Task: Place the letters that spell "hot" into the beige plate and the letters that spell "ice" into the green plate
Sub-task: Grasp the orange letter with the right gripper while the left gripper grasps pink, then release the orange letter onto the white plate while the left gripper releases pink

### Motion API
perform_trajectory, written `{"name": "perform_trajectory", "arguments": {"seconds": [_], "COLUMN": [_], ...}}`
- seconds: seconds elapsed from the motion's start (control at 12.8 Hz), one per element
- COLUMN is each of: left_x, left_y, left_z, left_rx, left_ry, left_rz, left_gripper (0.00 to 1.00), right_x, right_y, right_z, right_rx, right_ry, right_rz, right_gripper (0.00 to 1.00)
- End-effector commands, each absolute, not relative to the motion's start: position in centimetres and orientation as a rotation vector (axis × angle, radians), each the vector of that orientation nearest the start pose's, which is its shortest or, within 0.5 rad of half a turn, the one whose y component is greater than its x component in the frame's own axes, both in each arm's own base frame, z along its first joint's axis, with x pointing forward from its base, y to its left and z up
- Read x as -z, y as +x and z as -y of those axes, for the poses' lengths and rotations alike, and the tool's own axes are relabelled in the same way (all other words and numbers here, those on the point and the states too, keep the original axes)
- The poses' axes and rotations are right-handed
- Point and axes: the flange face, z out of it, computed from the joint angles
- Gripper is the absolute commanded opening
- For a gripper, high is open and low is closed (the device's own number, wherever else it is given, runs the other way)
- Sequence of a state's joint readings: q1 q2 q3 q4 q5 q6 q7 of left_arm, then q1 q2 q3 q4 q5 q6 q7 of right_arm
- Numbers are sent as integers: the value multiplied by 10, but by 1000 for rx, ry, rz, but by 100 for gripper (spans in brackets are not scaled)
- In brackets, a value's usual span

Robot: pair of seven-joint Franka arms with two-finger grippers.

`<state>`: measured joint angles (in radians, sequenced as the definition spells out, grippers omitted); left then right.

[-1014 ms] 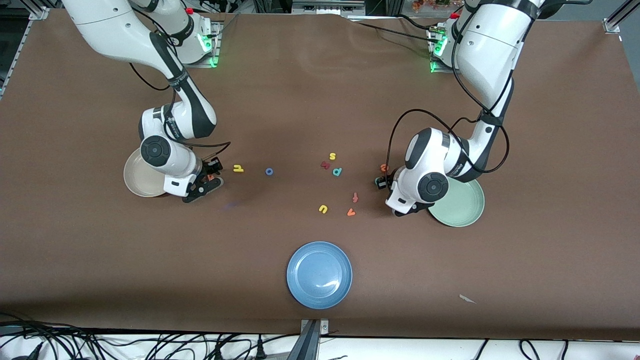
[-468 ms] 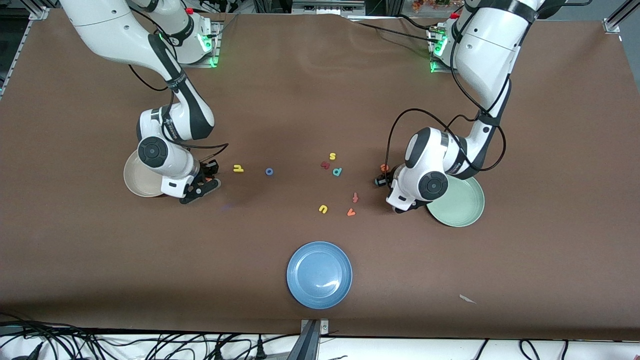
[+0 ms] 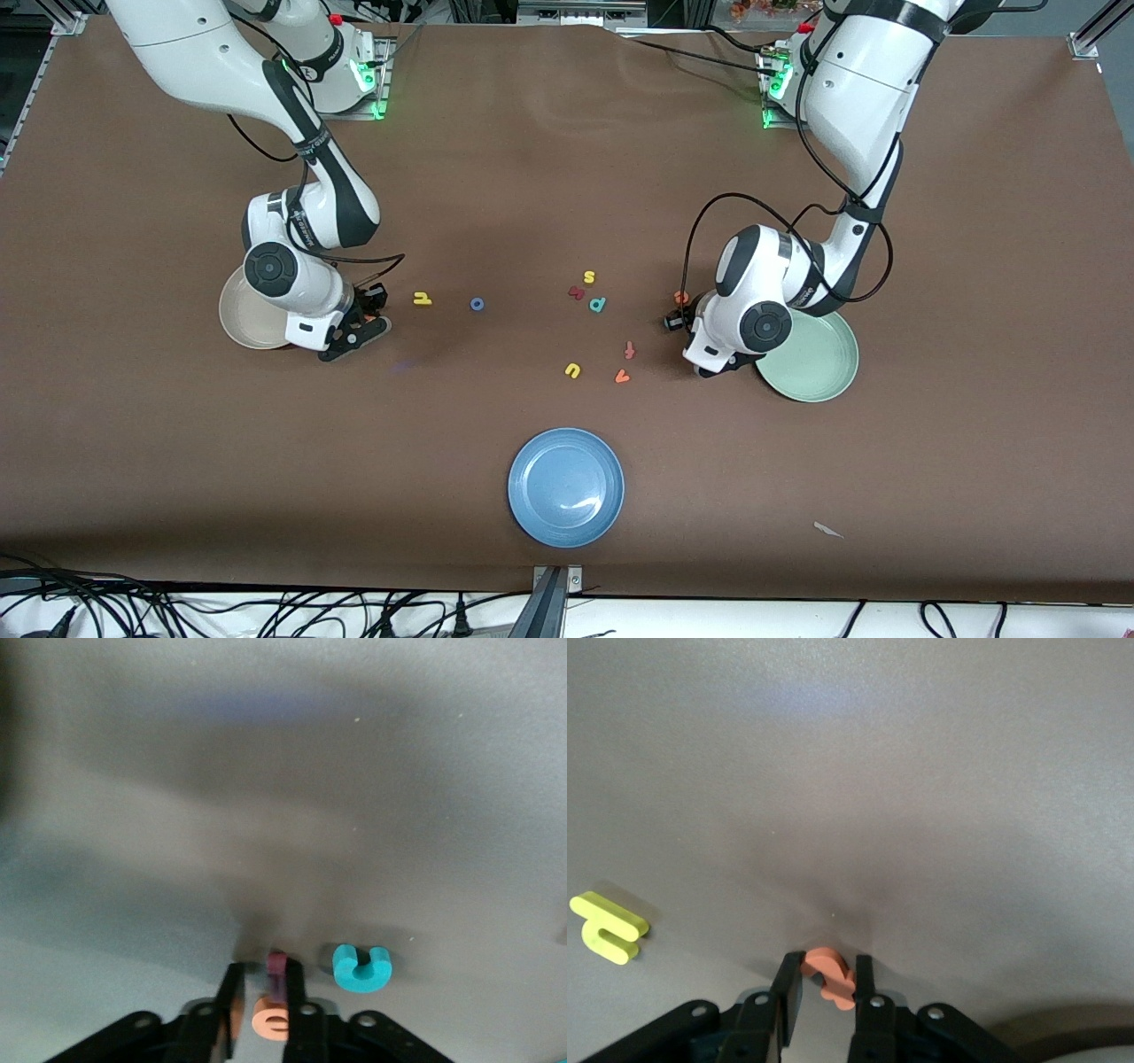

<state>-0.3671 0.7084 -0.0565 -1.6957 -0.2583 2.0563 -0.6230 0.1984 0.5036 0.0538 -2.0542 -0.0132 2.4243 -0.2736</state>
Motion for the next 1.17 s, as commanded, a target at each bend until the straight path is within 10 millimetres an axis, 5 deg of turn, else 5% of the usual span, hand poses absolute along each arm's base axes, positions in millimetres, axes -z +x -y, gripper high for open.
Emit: {"name": "perform_trajectory", "arguments": {"seconds": [0.0, 0.23, 0.47, 0.7, 0.94, 1.09], "left_x": [-163, -186, -205, -227, -233, -230], "left_y": [573, 581, 595, 625, 649, 657], "left_z": [274, 269, 242, 205, 162, 134], "left_rx": [-683, -681, -655, -539, -500, -503], "left_ry": [-3069, -3073, -3067, -3063, -3098, -3136], "left_rz": [598, 593, 617, 486, 295, 148], "left_gripper": [0, 0, 0, 0, 0, 0], "right_x": [-187, -237, -283, -266, -230, -215], "right_y": [564, 585, 599, 592, 580, 578], "right_z": [-141, -113, -54, 14, 41, 42], "right_rx": [-181, -163, -284, -361, -421, -439], "right_ry": [-3013, -3054, -3107, -3151, -3157, -3158], "right_rz": [822, 759, 610, 472, 412, 417], "right_gripper": [12, 12, 12, 12, 12, 13]}}
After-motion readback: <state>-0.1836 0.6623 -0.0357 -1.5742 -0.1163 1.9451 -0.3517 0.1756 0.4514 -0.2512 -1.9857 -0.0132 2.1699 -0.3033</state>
